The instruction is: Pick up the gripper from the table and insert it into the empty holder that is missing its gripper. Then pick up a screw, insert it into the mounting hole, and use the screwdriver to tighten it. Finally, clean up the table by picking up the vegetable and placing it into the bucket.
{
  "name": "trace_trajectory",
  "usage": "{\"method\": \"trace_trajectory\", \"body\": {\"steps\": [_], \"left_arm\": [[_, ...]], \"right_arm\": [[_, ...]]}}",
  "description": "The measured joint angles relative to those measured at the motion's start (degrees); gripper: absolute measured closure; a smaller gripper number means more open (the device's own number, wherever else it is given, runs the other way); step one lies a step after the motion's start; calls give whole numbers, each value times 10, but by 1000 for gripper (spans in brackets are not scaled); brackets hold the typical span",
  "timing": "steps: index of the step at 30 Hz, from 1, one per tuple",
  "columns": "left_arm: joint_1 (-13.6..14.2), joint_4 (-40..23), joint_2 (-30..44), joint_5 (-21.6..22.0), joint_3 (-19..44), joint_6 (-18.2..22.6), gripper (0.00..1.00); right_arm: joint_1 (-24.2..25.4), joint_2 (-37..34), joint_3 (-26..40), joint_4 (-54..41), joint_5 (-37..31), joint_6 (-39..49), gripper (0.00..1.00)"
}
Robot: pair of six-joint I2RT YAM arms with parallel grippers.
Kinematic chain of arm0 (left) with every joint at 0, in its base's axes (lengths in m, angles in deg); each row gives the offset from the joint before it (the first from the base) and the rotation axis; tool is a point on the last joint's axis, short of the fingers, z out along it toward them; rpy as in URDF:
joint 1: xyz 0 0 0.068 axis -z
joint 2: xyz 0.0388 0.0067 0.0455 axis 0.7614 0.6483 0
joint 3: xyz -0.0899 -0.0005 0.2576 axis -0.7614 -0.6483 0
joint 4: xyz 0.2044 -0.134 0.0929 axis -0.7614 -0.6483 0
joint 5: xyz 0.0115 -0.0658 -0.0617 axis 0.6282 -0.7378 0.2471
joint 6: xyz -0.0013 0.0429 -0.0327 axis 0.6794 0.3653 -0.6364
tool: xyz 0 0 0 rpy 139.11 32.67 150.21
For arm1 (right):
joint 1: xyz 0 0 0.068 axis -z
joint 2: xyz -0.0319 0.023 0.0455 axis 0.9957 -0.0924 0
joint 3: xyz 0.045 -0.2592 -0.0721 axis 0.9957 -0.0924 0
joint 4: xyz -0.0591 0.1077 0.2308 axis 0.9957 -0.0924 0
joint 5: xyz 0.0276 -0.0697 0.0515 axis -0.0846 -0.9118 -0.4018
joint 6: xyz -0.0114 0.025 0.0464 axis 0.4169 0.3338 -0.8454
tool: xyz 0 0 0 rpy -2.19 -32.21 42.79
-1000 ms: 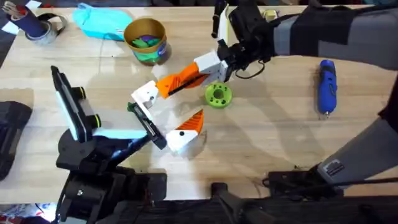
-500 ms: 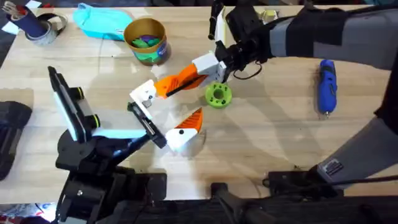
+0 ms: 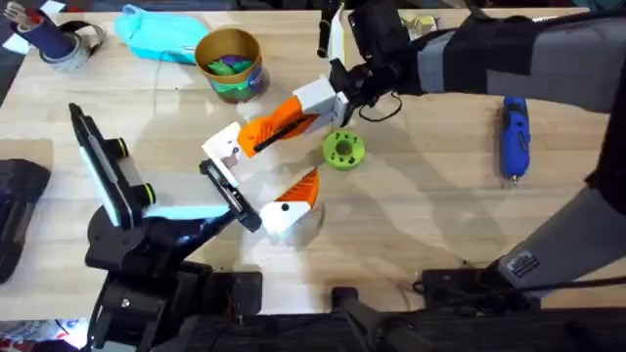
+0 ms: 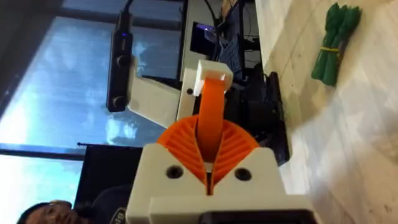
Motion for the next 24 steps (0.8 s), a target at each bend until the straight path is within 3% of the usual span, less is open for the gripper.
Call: {"method": "trace_trajectory", "body": {"steps": [8, 18, 24], "left_arm": [[-4, -5, 0, 16, 0, 0, 8], [-9, -21, 0, 50, 0, -7, 8], [-9, -21, 0, 57, 0, -10, 8]], "right_arm": [[-17, -1, -1, 52, -30, -57, 992], [-29, -42, -1, 181, -33, -154, 993], [-31, -44, -1, 194, -36, -181, 993]]}}
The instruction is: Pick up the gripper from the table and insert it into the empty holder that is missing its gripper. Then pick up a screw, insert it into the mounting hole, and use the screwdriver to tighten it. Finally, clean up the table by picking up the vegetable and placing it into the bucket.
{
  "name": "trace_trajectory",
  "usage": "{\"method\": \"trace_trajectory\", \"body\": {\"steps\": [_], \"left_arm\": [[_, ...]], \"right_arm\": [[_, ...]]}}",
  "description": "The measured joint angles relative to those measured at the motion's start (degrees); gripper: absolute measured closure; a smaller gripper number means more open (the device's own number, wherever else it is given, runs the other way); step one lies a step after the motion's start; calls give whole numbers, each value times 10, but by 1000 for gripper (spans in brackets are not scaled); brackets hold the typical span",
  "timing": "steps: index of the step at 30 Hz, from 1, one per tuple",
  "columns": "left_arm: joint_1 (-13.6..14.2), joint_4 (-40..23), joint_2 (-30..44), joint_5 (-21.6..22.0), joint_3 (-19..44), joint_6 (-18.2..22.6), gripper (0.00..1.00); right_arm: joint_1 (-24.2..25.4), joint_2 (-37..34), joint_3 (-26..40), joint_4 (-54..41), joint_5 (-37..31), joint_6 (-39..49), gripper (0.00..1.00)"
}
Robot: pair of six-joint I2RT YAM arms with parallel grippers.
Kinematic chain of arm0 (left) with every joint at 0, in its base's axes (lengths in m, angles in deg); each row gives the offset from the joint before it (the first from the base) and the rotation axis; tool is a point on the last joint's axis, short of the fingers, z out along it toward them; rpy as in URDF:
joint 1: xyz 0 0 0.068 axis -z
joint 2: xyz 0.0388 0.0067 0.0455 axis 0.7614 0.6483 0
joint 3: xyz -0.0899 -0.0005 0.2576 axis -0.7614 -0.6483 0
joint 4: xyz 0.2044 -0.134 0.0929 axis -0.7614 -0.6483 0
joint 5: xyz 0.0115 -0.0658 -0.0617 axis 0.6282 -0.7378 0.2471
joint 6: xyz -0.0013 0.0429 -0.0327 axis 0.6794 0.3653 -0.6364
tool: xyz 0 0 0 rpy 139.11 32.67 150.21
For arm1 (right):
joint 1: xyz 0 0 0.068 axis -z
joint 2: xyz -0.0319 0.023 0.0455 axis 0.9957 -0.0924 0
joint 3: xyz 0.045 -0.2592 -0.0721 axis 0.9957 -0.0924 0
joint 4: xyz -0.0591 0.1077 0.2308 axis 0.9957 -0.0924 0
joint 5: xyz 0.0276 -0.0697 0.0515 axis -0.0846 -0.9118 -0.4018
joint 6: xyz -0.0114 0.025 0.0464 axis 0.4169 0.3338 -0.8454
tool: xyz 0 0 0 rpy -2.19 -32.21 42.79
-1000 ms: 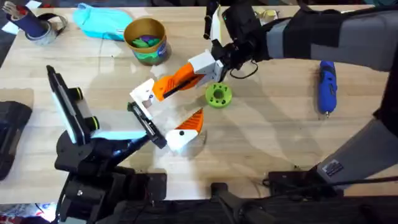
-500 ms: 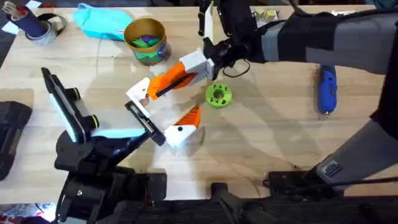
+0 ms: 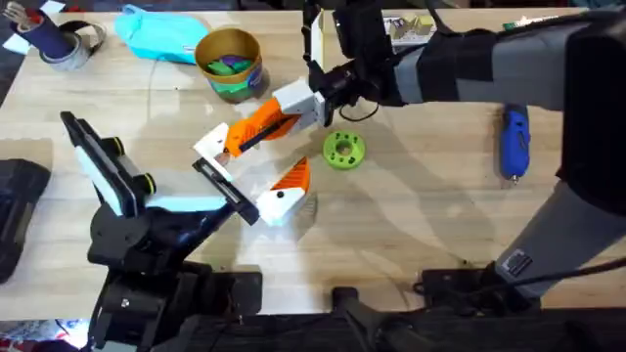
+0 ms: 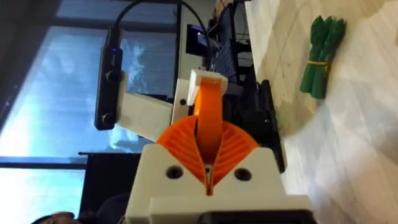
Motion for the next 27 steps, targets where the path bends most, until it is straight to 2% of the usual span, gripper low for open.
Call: {"method": "trace_trajectory", "body": {"steps": [7, 15, 27], "left_arm": [[0, 2, 0, -1, 0, -1, 8], [4, 8, 0, -30, 0, 0, 8], [3, 5, 0, -25, 0, -2, 8]], "right_arm": [[0, 0, 0, 26, -3, -26, 993], [-10, -4, 0, 54, -6, -50, 993], [-28, -4, 0, 60, -23, -55, 993]]}}
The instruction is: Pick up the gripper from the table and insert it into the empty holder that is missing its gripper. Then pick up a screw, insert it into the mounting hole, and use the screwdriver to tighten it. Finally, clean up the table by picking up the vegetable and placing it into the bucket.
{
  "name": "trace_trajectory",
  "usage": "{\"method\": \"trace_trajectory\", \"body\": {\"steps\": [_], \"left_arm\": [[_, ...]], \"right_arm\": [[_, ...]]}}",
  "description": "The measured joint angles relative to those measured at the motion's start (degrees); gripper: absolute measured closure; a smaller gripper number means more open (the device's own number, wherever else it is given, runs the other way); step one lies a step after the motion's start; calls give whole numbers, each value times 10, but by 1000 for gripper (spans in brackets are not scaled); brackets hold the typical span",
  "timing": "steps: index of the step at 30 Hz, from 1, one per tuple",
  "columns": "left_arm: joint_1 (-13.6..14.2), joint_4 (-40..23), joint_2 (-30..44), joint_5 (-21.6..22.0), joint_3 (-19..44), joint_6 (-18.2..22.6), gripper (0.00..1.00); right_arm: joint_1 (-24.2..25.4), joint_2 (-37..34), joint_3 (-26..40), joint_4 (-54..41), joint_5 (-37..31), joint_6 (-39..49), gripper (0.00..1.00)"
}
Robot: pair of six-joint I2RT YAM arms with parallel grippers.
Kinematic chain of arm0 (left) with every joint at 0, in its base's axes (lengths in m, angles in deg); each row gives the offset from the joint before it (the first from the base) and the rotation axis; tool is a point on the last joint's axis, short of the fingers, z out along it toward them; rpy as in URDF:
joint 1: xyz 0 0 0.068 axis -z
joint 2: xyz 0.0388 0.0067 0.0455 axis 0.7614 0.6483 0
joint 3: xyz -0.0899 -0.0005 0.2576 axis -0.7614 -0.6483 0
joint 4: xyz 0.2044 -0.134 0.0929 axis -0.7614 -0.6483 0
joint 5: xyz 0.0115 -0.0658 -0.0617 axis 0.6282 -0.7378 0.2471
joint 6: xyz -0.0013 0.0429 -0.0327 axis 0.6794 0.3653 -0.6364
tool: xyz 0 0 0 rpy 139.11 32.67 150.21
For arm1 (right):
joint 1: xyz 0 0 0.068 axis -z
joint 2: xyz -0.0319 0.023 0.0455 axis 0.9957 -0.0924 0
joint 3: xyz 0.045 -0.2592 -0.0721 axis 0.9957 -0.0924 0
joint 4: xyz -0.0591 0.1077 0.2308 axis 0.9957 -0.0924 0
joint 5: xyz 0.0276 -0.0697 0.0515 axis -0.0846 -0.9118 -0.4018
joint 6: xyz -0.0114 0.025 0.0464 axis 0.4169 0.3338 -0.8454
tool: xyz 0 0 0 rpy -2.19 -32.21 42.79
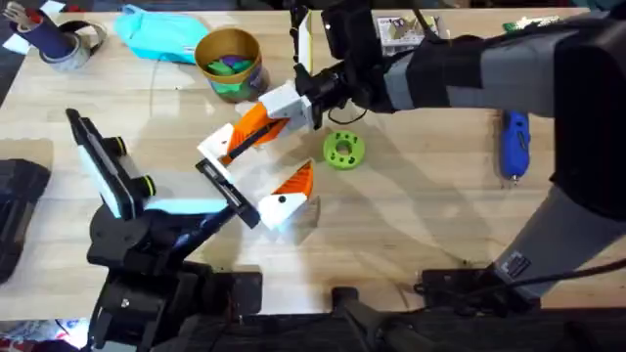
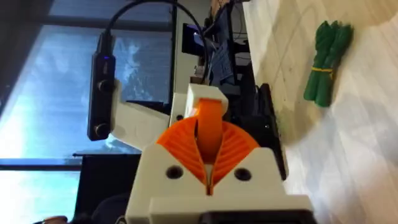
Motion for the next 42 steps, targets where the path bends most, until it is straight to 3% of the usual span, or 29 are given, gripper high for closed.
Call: {"method": "trace_trajectory", "body": {"steps": [11, 15, 23, 28, 31, 34, 42], "left_arm": [[0, 1, 0, 7, 0, -1, 8], [0, 2, 0, 2, 0, -1, 8], [1, -2, 0, 1, 0, 0, 8], [9, 4, 0, -31, 0, -1, 8], [11, 4, 0, -48, 0, -1, 8], [11, 3, 0, -55, 0, -1, 8], [11, 3, 0, -63, 0, -1, 8]], "right_arm": [[-2, 0, 0, 14, -5, 0, 990], [-4, 0, 0, 17, -3, -2, 795], [-14, -1, 0, 58, -2, -9, 519], [-26, -1, 0, 61, 0, -15, 196], [-41, -1, 0, 61, 0, -15, 73], [-37, -1, 0, 61, -1, -14, 14], [25, -1, 0, 61, -5, -14, 7]]}}
